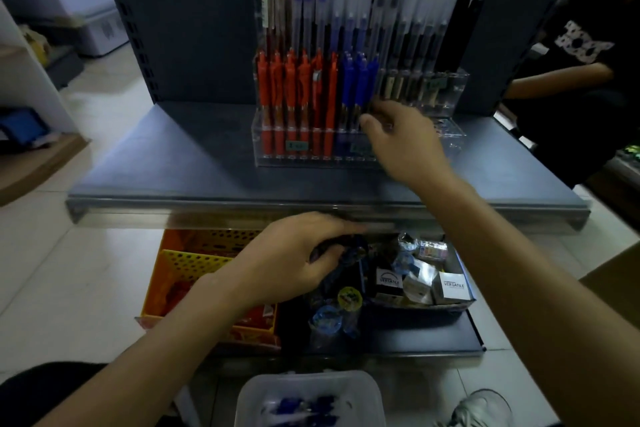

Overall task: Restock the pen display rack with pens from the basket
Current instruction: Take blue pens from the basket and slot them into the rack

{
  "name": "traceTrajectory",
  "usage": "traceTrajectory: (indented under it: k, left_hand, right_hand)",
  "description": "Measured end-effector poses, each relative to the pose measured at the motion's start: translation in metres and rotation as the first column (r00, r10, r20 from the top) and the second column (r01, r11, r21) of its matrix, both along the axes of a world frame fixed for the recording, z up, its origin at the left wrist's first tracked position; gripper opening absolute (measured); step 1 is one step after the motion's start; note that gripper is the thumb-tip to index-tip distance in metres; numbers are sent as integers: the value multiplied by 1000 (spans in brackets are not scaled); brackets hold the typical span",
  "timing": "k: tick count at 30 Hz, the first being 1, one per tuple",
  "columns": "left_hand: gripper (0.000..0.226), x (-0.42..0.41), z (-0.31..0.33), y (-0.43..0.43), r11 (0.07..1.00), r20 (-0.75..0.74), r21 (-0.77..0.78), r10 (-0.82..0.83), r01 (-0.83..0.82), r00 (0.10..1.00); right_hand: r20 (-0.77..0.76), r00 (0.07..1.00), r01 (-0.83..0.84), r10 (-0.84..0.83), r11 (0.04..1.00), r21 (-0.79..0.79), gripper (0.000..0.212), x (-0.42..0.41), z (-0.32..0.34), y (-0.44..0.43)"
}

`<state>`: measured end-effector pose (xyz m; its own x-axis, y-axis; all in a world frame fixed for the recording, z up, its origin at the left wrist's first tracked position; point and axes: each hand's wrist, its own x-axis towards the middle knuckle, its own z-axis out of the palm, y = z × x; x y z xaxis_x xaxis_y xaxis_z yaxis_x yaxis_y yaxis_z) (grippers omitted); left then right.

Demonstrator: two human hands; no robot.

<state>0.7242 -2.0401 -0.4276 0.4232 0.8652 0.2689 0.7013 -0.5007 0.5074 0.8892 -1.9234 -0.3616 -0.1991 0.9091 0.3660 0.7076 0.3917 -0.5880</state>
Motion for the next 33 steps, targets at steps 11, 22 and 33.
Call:
traceTrajectory:
  k: [11,22,33]
  left_hand:
    - [64,5,-42,-63,984,-326,140,151,-111,933]
    - [77,-2,-106,-102,965,-553,-190,47,-180,832]
    - [79,-12,-200,-105,862,-519,-488,-161,-137,840]
  right_hand:
    - [224,958,-190,177,981,39,59,22,-42,-132]
    - [451,852,-153,266,950,-272,63,38,-157,-203]
    - [433,792,-129,430,812,-569,64,39,-251,-207]
